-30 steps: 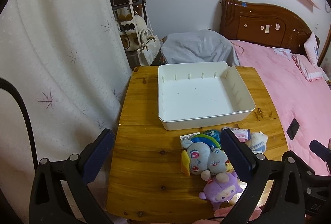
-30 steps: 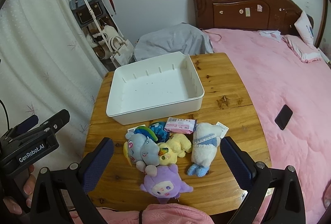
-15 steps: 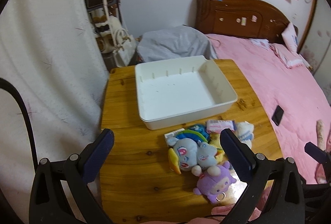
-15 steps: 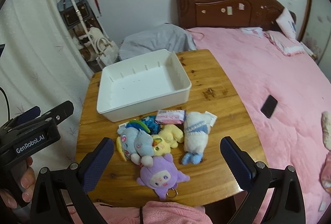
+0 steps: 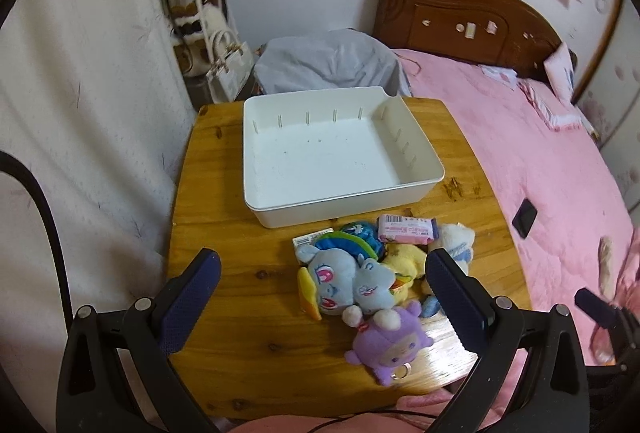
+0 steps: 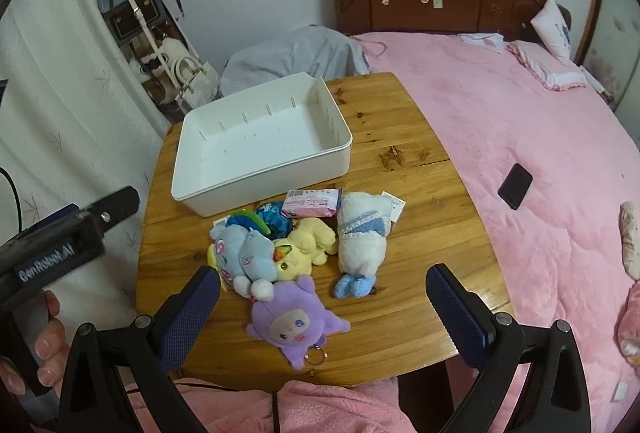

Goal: Organize objects
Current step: 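Move the left tool toward the purple plush in the toy pile, then grasp the purple plush with the left tool while the right tool grasps the white plush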

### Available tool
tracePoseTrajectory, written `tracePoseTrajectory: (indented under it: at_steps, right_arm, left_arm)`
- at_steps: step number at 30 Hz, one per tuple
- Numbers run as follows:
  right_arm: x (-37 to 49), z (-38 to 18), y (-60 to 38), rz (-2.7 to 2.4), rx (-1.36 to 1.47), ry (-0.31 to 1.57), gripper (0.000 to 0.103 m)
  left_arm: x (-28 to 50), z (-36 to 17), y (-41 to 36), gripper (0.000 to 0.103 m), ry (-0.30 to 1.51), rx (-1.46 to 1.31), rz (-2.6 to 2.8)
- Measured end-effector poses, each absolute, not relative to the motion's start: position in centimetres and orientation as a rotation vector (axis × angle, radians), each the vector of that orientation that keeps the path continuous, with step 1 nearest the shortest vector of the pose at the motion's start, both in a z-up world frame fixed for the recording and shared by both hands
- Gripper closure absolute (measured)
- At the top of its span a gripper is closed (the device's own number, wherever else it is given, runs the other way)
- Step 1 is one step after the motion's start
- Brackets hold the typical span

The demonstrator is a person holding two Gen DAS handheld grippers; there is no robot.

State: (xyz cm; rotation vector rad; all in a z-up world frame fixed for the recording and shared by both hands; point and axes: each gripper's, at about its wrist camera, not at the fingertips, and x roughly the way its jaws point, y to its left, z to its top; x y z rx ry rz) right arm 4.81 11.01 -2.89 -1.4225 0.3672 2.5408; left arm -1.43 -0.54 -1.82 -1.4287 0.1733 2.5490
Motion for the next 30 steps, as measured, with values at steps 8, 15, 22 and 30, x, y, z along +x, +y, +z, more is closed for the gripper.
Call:
tracePoseTrajectory:
  at_steps: [8,15,22,30]
  right_arm:
    - [2.2,-4.5,14.7,2.561,-1.624,0.381,0.0]
    - [0.8,-6.6,17.3,2.574,-1.799,0.333,0.0]
    - [-1.2,-9.2,19.2,2.582,-1.939,0.267,0.0]
    - [-3.4,-13.4,20.5,2.56,-2.129,0.244,0.0]
  left_arm:
    - [-1.7,-3.4,1.2,0.001,0.088,-1.604,2.607]
    - [-2.0,-6.1,2.1,0.001,-0.01,-1.82,2.634]
    - [-1.4,-9.7,2.4,0.002,-0.097,-2.054,2.622]
    - [-0.3,-13.2,2.4,0.002,-0.221,-2.239,2.619]
